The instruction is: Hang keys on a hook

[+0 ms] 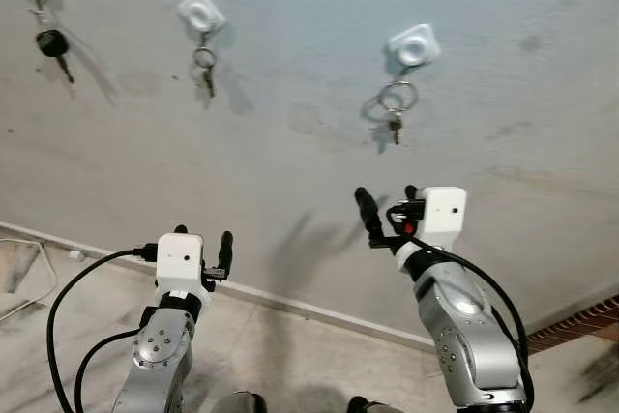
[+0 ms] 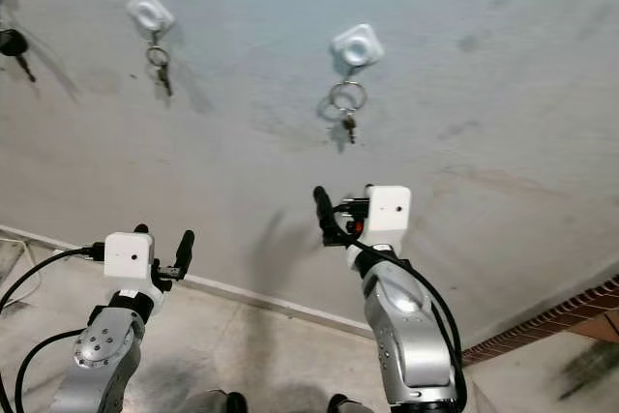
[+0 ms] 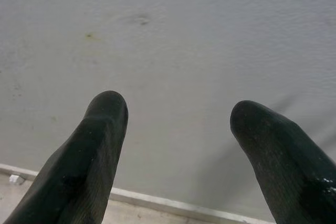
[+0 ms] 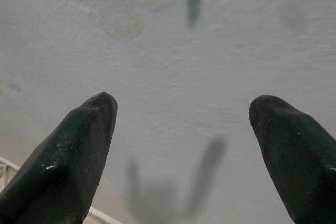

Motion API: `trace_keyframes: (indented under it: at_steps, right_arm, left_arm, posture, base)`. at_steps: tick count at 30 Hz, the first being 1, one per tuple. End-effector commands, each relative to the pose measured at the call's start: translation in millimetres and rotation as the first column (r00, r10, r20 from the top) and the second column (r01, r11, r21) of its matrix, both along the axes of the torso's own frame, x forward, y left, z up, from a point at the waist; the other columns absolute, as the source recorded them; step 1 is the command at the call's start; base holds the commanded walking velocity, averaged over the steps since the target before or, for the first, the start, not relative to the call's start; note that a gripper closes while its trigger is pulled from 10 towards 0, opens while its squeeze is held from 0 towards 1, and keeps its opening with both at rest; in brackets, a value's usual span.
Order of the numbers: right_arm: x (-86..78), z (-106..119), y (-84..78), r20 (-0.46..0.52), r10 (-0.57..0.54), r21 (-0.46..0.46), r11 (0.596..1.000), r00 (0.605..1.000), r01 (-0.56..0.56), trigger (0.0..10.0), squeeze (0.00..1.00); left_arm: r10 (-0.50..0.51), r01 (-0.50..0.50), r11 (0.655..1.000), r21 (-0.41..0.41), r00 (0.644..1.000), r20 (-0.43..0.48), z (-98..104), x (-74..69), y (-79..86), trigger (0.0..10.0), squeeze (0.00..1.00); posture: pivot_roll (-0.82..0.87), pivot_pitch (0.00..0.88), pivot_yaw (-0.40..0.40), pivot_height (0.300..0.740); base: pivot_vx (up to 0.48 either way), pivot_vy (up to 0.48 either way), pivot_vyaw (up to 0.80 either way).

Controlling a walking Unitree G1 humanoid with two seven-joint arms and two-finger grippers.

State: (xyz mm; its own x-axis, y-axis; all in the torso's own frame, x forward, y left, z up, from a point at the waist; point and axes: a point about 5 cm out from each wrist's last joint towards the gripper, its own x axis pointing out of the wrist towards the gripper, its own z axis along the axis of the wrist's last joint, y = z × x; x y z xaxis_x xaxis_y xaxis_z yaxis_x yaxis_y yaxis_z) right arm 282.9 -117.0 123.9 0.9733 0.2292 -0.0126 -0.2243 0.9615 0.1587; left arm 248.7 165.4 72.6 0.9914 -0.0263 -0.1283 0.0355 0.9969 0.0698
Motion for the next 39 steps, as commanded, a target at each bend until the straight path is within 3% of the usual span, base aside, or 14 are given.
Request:
trace_keyframes:
  at_steps: [1, 12, 17, 21, 24, 26, 39]
  right_arm:
    - [-0.8, -1.0, -3.2, -0.015, -0.012, 0.015, 1.0, 1.0, 0.012, 10.0, 0.0]
    - [0.0, -4.2, -2.6, -0.006, -0.009, -0.017, 1.0, 1.0, 0.009, 10.0, 0.0]
    - [0.3, -6.5, -2.4, -0.02, 0.0, 0.036, 0.999, 1.0, 0.001, 10.0, 0.0]
    - [1.6, -13.2, -6.2, -0.062, -0.012, 0.045, 0.999, 0.998, 0.015, 10.0, 0.0]
    - [2.3, -21.5, -8.8, -0.088, -0.049, -0.04, 0.998, 0.995, 0.046, 10.0, 0.0]
    - [1.3, -30.4, -9.1, -0.153, -0.046, -0.047, 0.998, 0.987, 0.039, 10.0, 0.0]
    - [4.1, -36.6, -13.2, -0.177, -0.041, -0.001, 0.999, 0.983, 0.042, 10.0, 0.0]
  left_arm:
    - [-0.003, 0.003, 1.0, 0.003, 1.0, -0.017, -2.1, -1.6, 0.5, 10.0, 0.0]
    - [-0.009, 0.009, 1.0, 0.006, 0.999, -0.031, -3.8, -1.7, 0.2, 10.0, 0.0]
    - [-0.005, 0.006, 1.0, 0.013, 0.999, -0.045, -4.9, -1.8, 1.2, 10.0, 0.0]
    - [-0.011, 0.011, 1.0, 0.018, 0.999, -0.05, -6.4, -2.3, 1.2, 10.0, 0.0]
    - [-0.014, 0.016, 1.0, 0.022, 0.998, -0.056, -8.1, -1.7, 0.9, 10.0, 0.0]
    - [-0.019, 0.021, 0.999, 0.025, 0.998, -0.064, -10.0, -0.6, 0.2, 10.0, 0.0]
    - [-0.019, 0.021, 0.999, 0.028, 0.996, -0.087, -17.0, 0.3, 0.1, 10.0, 0.0]
  posture:
    - [0.02, 0.167, -0.033, 0.74]
    - [0.02, 0.168, -0.031, 0.74]
    - [0.03, 0.169, -0.028, 0.74]
    - [0.03, 0.17, -0.025, 0.74]
    - [0.03, 0.169, -0.023, 0.74]
    - [0.03, 0.166, -0.021, 0.74]
    - [0.03, 0.152, -0.026, 0.74]
  base:
    - [0.0, 0.435, 0.0]
    - [0.0, 0.437, 0.0]
    - [0.0, 0.436, 0.0]
    - [0.0, 0.476, 0.0]
    - [0.0, 0.476, 0.0]
    - [0.0, 0.476, 0.0]
    - [0.0, 0.471, 0.0]
